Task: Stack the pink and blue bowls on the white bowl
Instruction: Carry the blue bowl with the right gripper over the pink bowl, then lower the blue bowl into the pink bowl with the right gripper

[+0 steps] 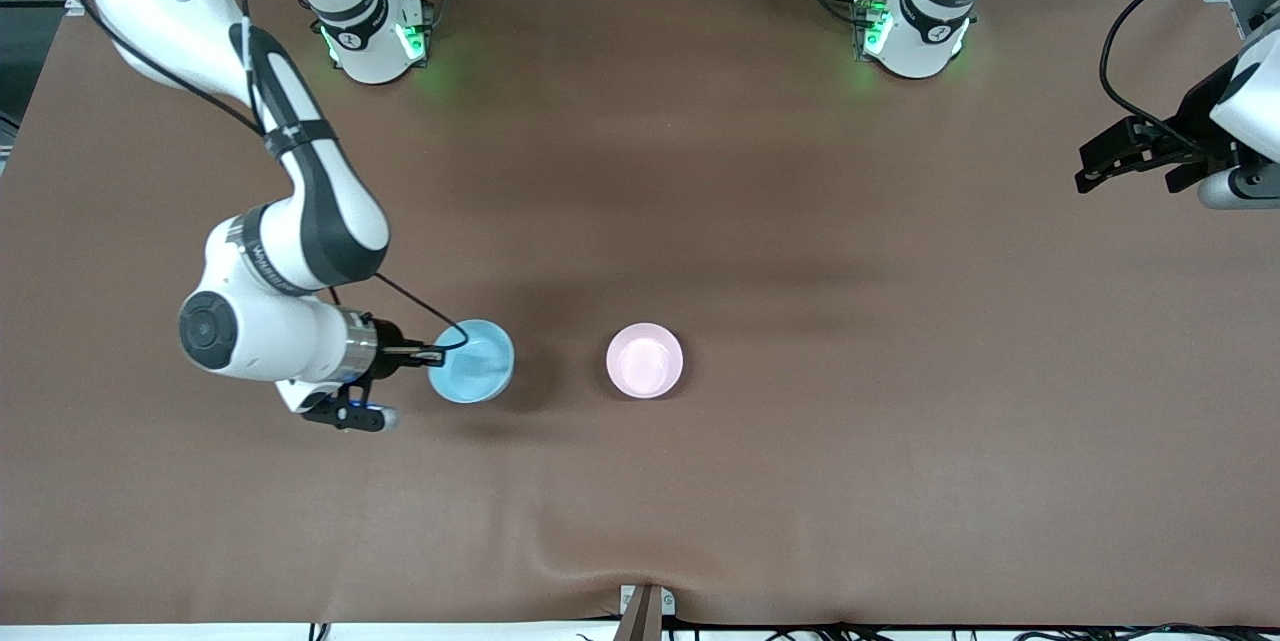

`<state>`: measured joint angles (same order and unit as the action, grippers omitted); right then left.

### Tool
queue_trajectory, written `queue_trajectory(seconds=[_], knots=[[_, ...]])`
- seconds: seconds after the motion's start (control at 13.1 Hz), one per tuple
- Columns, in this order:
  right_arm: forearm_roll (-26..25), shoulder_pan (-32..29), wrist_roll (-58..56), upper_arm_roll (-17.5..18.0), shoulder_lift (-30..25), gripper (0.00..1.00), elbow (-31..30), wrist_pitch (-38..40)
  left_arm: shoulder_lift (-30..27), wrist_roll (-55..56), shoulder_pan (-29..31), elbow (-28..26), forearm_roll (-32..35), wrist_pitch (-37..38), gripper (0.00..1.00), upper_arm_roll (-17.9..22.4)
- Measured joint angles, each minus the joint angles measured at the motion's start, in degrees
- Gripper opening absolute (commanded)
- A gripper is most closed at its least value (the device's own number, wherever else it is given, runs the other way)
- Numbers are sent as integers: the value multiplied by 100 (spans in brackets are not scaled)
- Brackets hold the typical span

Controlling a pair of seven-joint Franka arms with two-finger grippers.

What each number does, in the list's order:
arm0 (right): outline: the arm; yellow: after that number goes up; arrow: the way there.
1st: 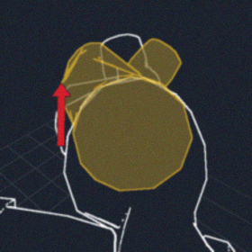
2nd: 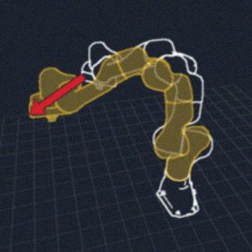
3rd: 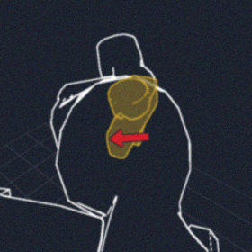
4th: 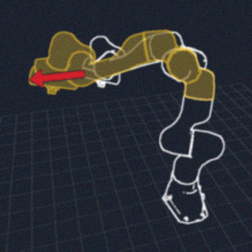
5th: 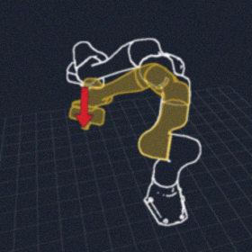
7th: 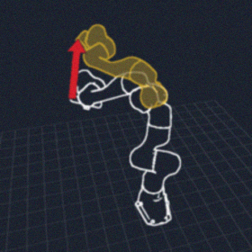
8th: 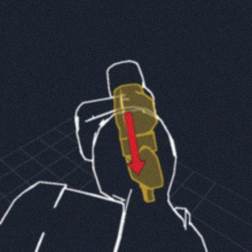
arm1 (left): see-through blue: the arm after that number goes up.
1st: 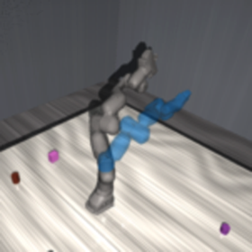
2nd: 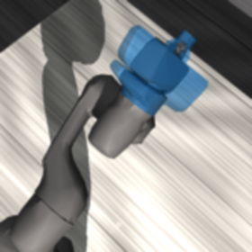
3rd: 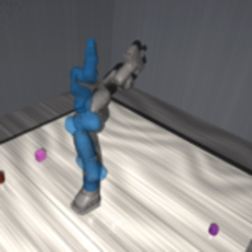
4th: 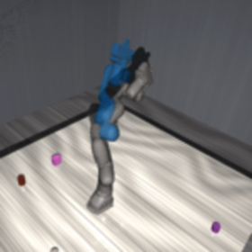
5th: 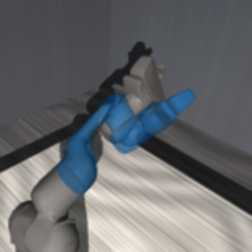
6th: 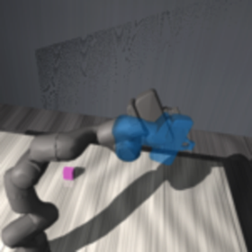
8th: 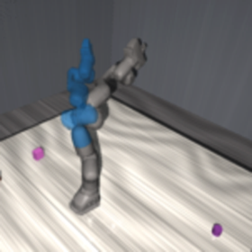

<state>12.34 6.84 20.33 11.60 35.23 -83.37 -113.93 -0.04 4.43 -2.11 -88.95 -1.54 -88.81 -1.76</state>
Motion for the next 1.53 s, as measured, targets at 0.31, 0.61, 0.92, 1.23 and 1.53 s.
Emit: queue_trajectory(seconds=[0.31,0.61,0.92,1.23,1.53], knots=[[1,672,971,23,99,0,3,-455,8,0,-12,40,0,0,100,-6],[1,1098,1562,20,281,0,4,-1052,43,0,-12,40,0,1,100,-6],[1,1393,1892,20,461,0,18,-1487,97,2,19,41,1,1,100,0],[1,1643,2113,19,680,0,197,-1550,98,2,4,43,1,1,100,-5],[1,1740,2263,17,852,0,295,-1642,99,2,-7,44,1,1,100,-7]])
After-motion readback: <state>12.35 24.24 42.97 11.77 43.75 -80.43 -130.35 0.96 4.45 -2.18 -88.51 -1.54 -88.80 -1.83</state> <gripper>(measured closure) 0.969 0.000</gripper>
